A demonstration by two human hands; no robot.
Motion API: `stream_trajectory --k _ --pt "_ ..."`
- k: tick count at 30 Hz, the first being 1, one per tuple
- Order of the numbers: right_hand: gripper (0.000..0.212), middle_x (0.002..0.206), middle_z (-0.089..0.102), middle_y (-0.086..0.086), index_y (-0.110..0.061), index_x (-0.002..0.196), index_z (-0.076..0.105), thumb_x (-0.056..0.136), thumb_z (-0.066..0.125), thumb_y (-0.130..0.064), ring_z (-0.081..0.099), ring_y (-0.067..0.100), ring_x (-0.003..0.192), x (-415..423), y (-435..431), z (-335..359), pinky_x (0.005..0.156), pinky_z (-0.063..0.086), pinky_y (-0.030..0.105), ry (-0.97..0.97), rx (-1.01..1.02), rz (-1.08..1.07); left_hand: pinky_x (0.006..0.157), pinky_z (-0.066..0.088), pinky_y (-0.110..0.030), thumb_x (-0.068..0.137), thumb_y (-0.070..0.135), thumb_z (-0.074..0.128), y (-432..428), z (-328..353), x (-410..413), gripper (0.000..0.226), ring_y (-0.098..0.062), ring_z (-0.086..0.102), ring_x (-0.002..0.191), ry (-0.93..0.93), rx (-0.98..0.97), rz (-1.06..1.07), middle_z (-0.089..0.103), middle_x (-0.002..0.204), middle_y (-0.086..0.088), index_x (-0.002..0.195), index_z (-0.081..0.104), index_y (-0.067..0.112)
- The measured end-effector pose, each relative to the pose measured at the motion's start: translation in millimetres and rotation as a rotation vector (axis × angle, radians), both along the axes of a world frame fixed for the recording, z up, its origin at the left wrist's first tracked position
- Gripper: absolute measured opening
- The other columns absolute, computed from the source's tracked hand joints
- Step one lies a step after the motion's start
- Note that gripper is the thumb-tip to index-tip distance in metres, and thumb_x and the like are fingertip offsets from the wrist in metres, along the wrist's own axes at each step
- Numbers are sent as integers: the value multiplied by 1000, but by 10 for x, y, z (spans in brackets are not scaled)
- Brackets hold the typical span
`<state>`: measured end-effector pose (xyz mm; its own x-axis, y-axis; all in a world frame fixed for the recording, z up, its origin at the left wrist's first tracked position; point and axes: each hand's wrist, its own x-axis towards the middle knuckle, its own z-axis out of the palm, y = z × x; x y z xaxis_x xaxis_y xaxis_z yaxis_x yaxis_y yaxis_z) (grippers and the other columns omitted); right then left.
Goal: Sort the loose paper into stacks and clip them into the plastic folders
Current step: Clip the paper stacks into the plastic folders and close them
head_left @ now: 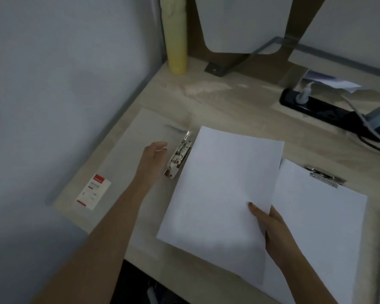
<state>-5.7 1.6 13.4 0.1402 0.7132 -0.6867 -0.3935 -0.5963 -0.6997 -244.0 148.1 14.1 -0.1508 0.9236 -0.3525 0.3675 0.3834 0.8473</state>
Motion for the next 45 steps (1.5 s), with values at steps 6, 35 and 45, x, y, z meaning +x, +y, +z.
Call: stream_trajectory --k 6,35,45 --pt "19 101 74 -5 -24 104 65 89 57 -16 69 17 95 -179 105 -128 79 52 31 -20 -41 -41 51 50 -21 94 7 38 229 9 -3 32 -11 60 65 -189 -278 -58 59 92 -5 122 54 9" --pt "38 119 65 3 -18 129 52 91 55 -18 63 23 107 -370 152 -251 95 48 43 -70 -50 -80 100 39 -28 93 39 47 284 155 -41 23 -7 56 105 -226 -173 -266 63 105 6 93 65 24" --pt "37 118 65 5 -14 127 53 91 56 -17 63 21 102 -373 198 -264 80 50 32 -67 -56 -115 74 38 -19 93 22 46 78 134 -215 14 0 51 79 -118 -220 -305 59 82 13 83 57 21"
